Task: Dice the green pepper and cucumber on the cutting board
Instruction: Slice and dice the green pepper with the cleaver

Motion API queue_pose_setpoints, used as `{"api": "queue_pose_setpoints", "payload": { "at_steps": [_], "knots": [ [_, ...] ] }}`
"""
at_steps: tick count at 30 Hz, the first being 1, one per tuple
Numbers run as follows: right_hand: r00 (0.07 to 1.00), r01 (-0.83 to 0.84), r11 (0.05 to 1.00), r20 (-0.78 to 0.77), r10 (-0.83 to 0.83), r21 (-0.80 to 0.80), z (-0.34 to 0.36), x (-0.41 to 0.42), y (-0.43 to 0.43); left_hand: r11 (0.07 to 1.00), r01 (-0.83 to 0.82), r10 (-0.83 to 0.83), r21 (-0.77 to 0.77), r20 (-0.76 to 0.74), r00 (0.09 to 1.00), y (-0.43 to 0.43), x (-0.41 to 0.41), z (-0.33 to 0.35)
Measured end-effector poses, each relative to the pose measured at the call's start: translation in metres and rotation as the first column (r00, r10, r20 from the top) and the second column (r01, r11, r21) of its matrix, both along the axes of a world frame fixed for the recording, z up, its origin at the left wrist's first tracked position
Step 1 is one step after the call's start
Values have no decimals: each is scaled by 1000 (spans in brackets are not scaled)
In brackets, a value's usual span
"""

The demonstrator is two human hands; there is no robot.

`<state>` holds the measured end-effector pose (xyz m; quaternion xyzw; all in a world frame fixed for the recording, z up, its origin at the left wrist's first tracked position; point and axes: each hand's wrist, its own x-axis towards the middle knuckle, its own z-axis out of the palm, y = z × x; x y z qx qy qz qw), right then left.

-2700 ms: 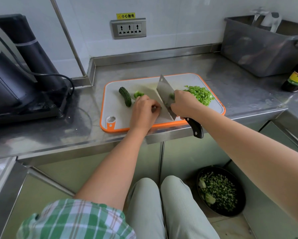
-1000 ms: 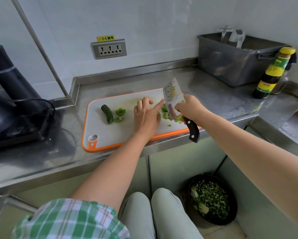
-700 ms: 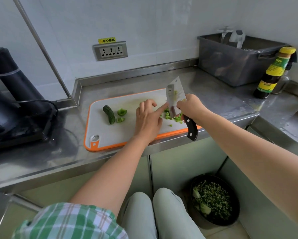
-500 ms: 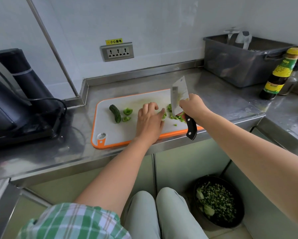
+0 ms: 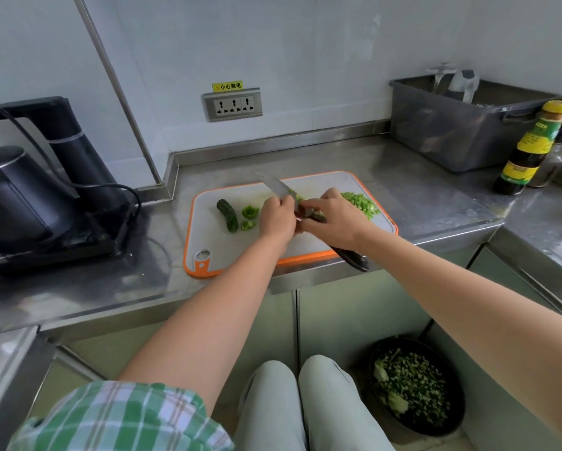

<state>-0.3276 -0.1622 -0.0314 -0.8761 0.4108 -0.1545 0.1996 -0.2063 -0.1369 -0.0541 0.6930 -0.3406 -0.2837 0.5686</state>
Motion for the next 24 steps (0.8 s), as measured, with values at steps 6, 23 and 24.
{"api": "queue_pose_setpoints", "payload": {
  "at_steps": [6,23,24],
  "knots": [
    [945,38,983,315,-94,179,-5,-11,-4,999,-50,50,-3,-54,997,-1,7,-1],
    [994,-74,979,92,58,187,-5,14,5,995,-91,95,42,-115,989,2,17,-7],
    [991,-86,974,116,63,211,-4,16,7,996,-85,89,37,-119,989,2,18,-6]
  ]
}}
